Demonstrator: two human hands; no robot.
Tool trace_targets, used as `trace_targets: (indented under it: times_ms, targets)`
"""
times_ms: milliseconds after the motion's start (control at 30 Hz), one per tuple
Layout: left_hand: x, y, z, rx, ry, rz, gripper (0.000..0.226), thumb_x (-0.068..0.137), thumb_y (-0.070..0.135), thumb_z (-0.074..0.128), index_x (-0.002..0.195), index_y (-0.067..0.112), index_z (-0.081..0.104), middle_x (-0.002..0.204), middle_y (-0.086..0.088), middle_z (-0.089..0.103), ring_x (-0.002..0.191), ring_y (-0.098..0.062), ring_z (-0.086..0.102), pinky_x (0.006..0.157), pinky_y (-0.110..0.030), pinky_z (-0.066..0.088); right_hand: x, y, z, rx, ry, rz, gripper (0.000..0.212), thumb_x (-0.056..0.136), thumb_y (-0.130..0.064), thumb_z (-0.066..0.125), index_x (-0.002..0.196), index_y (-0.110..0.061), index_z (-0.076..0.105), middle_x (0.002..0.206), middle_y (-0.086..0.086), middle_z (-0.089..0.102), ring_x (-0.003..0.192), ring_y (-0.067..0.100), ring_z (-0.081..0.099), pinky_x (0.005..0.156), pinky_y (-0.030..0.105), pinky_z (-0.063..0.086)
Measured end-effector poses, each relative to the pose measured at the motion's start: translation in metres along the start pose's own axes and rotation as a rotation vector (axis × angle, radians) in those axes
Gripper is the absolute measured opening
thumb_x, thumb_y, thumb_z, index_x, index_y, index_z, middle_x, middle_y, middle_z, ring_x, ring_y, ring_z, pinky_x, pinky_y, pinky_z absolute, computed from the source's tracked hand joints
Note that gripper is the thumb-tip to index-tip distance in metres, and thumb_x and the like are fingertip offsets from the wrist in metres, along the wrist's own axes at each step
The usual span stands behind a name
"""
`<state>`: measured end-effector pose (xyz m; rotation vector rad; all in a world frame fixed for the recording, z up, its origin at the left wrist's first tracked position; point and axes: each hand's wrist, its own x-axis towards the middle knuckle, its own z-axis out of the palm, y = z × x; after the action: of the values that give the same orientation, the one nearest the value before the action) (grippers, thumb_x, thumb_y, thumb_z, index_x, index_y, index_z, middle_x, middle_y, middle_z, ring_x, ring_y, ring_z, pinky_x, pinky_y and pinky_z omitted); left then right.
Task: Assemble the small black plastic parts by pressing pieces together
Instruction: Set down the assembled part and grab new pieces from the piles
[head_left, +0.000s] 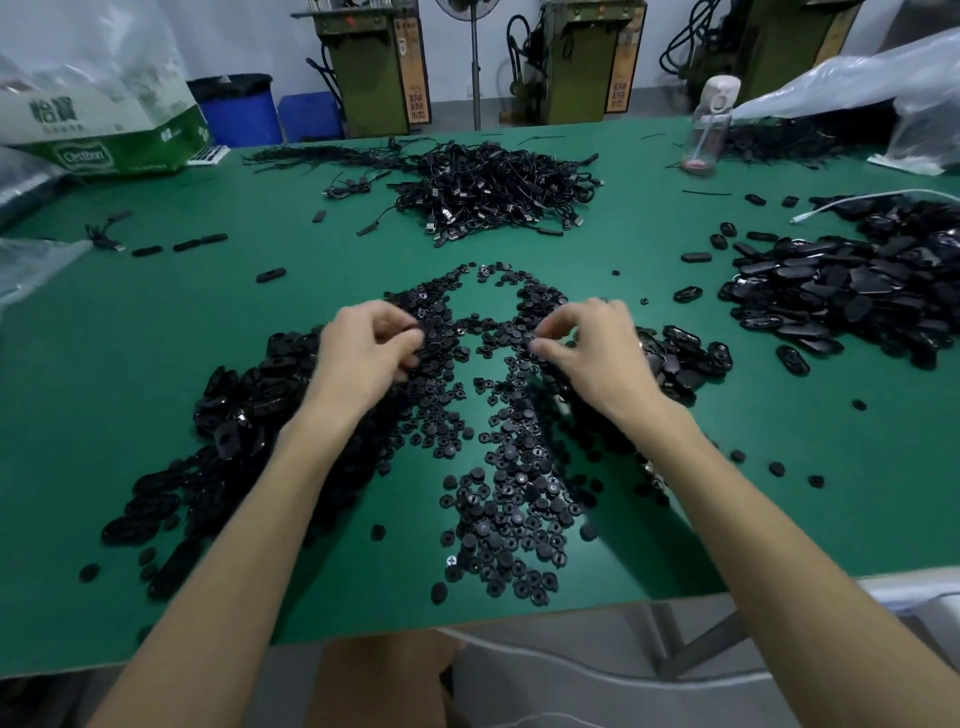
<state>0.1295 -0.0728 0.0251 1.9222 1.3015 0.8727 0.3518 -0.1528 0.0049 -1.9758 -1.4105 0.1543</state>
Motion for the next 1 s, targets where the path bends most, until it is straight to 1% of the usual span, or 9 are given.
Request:
trace_targets:
  times_ms: [33, 100, 233, 300, 467, 567, 700, 900, 1000]
  targets:
    - [0.002, 0.004, 0.01, -0.165, -0.038, 0.006, 0.006, 0.1, 0.009, 0.066, 0.099, 0.015, 0.067, 0.094, -0.006, 0.073, 0.076, -0.02, 0.074, 0.067, -0.029, 0.061, 0.002, -0.005, 0.005, -0.006, -0.033, -0.032, 0.02, 0.09, -0.037, 0.076, 0.103, -0.021, 0.077, 0.102, -0.004, 0.07, 0.11, 0.02, 0.049, 0.093, 0.037, 0.041]
    - [0.007, 0.008, 0.029, -0.336, -0.061, 0.037, 0.003, 0.101, 0.008, 0.063, 0.103, 0.009, 0.065, 0.095, -0.011, 0.071, 0.073, -0.021, 0.075, 0.062, -0.03, 0.061, 0.007, -0.012, 0.015, -0.056, -0.057, -0.081, 0.024, 0.089, -0.039, 0.077, 0.105, -0.021, 0.077, 0.102, -0.003, 0.067, 0.109, 0.02, 0.046, 0.089, 0.037, 0.042]
    - [0.015, 0.008, 0.06, -0.382, -0.034, 0.073, 0.005, 0.102, 0.012, 0.064, 0.105, 0.012, 0.067, 0.084, -0.006, 0.072, 0.065, -0.011, 0.068, 0.052, -0.024, 0.05, 0.011, -0.01, 0.031, -0.209, -0.087, -0.111, 0.025, 0.092, -0.038, 0.076, 0.107, -0.019, 0.075, 0.107, 0.003, 0.063, 0.111, 0.025, 0.045, 0.084, 0.033, 0.04]
    - [0.017, 0.006, 0.068, -0.375, -0.017, 0.076, 0.009, 0.102, 0.014, 0.064, 0.108, 0.016, 0.07, 0.082, -0.003, 0.072, 0.066, -0.008, 0.066, 0.054, -0.022, 0.048, 0.011, -0.008, 0.034, -0.214, -0.064, -0.109, 0.019, 0.094, -0.036, 0.074, 0.103, -0.019, 0.075, 0.106, 0.002, 0.062, 0.111, 0.024, 0.045, 0.084, 0.031, 0.039]
    - [0.017, -0.006, 0.072, -0.376, -0.01, 0.051, 0.03, 0.102, 0.002, 0.057, 0.121, 0.02, 0.072, 0.086, -0.002, 0.072, 0.066, -0.007, 0.06, 0.065, -0.02, 0.053, 0.008, -0.006, 0.038, -0.191, -0.031, -0.104, 0.014, 0.1, -0.03, 0.067, 0.104, -0.017, 0.072, 0.109, 0.003, 0.064, 0.111, 0.025, 0.045, 0.091, 0.032, 0.038]
    - [0.014, -0.006, 0.073, -0.39, -0.007, 0.05, 0.033, 0.102, 0.0, 0.057, 0.127, 0.017, 0.071, 0.09, 0.0, 0.075, 0.07, -0.008, 0.068, 0.071, -0.02, 0.057, 0.007, -0.007, 0.039, -0.163, -0.016, -0.104, 0.016, 0.103, -0.028, 0.06, 0.105, -0.014, 0.068, 0.109, 0.004, 0.066, 0.109, 0.024, 0.046, 0.094, 0.033, 0.039]
    - [0.011, -0.007, 0.075, -0.45, 0.008, 0.035, 0.03, 0.1, 0.002, 0.062, 0.128, 0.009, 0.069, 0.084, -0.001, 0.079, 0.078, -0.016, 0.076, 0.081, -0.028, 0.062, 0.007, -0.007, 0.035, 0.003, 0.026, -0.046, 0.014, 0.104, -0.026, 0.06, 0.103, -0.014, 0.065, 0.098, 0.001, 0.067, 0.1, 0.021, 0.054, 0.085, 0.039, 0.048]
    - [0.007, -0.01, 0.074, -0.448, 0.036, 0.088, 0.026, 0.097, 0.007, 0.069, 0.123, 0.008, 0.072, 0.085, 0.002, 0.08, 0.081, -0.017, 0.078, 0.084, -0.033, 0.063, 0.006, -0.003, 0.029, 0.459, 0.108, 0.049, 0.009, 0.097, -0.025, 0.072, 0.092, -0.017, 0.072, 0.075, -0.004, 0.072, 0.067, 0.008, 0.067, 0.067, 0.021, 0.054]
    - [0.006, -0.009, 0.074, -0.43, 0.047, 0.11, 0.027, 0.096, 0.009, 0.071, 0.123, 0.011, 0.073, 0.085, 0.005, 0.08, 0.081, -0.014, 0.078, 0.085, -0.031, 0.062, 0.007, -0.002, 0.026, 0.655, 0.082, 0.103, 0.011, 0.097, -0.026, 0.072, 0.092, -0.016, 0.074, 0.075, 0.002, 0.075, 0.064, 0.009, 0.067, 0.066, 0.025, 0.056]
